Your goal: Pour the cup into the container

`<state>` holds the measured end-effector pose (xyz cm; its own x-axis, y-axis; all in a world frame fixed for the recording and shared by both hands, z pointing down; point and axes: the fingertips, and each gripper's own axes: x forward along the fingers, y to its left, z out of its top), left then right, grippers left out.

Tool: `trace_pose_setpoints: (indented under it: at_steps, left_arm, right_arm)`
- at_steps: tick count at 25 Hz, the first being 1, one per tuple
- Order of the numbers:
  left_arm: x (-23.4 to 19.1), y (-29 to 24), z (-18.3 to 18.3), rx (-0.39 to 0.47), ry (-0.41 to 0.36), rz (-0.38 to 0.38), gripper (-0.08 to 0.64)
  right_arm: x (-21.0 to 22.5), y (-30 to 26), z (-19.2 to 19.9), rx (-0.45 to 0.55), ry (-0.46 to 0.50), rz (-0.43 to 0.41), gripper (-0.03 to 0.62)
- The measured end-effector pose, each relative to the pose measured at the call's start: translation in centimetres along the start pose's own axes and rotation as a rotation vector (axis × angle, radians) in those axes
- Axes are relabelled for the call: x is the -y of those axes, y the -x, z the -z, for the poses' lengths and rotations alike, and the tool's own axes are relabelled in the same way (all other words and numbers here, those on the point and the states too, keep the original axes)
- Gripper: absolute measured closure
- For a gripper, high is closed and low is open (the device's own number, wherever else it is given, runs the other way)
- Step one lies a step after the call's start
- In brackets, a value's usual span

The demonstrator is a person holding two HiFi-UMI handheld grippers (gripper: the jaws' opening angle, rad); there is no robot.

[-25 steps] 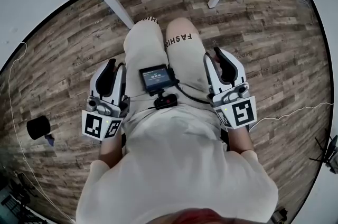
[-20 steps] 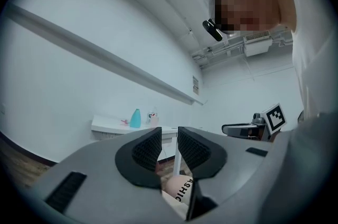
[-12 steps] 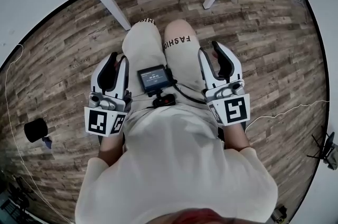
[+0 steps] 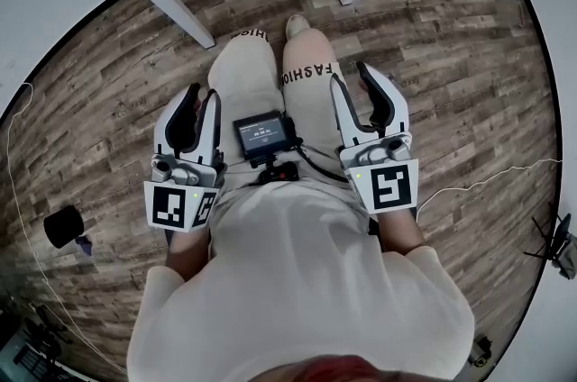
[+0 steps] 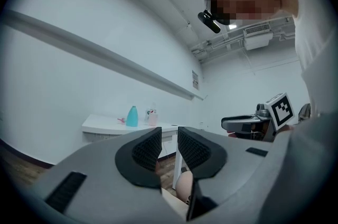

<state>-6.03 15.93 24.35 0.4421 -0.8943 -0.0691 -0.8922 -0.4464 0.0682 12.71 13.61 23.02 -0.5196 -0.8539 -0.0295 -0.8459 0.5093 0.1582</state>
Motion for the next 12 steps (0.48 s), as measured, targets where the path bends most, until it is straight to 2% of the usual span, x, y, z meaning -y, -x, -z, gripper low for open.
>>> trace_pose_setpoints:
  at_steps: [7,12]
  left_arm:
    - [1.7,-3.3,-0.2,-0.016,-0.031,0.029,0.453]
    - [0.6,-4.8,0.6,-0.030,-0.041,0.015,0.453]
  right_arm:
    - [2.3,-0.6,1.2,-0.014,-0.018,0.017,0.468]
    - [3.2,-2.7,2.4,-0.026,-0.033,0.025,0.468]
